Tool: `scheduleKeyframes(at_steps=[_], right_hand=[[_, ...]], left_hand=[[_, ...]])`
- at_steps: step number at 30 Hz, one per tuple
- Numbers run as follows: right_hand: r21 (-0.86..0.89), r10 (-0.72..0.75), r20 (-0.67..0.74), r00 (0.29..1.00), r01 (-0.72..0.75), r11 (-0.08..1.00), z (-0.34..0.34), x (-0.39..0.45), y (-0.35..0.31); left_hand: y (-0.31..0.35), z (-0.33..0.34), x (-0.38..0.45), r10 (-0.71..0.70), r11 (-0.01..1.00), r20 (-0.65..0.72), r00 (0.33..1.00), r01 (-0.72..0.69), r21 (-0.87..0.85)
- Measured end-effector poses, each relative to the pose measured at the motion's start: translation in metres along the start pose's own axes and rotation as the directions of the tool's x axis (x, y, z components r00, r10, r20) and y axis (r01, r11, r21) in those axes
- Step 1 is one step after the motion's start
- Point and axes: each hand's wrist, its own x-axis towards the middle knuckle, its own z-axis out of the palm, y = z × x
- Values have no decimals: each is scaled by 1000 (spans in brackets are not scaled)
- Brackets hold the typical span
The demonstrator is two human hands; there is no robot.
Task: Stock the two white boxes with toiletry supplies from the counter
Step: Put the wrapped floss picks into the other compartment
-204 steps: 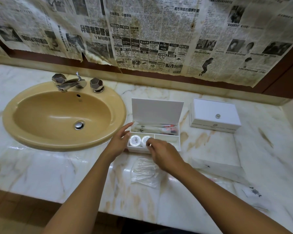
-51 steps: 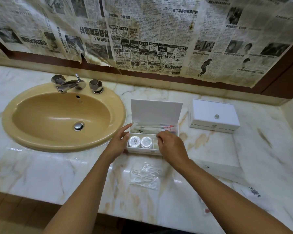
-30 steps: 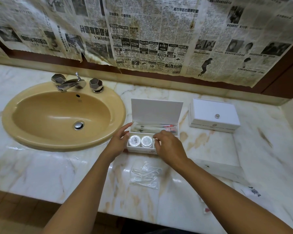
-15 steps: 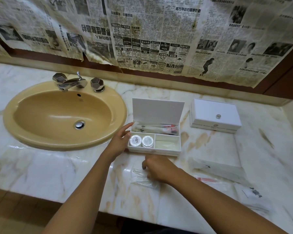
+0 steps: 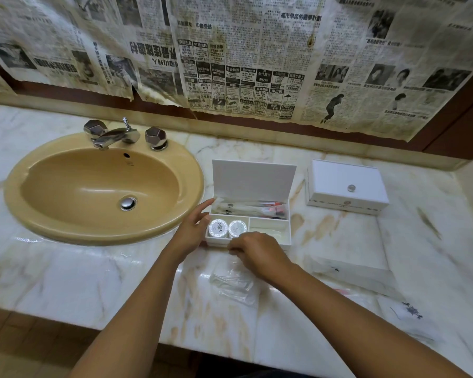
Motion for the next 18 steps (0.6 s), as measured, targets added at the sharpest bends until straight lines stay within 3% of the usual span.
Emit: scheduleKeyframes(at_steps=[5,9,14,18], right_hand=[[73,99,-177,979,-88,993,-22,10,9],[0,155,-230,961,-159,987,-31,13,21],[-64,267,-74,961,-272,960,-20,8,31],[15,356,-13,934,-356,934,-12,6,33]], left_hand=[[-1,0,2,3,1000,2,1000,-3,-15],[-2,0,2,5,1000,5,1000,-5,-9],[1,0,1,-2,1000,5,1000,3,-14],[1,0,0,-3,1000,7,1000,3,-18]])
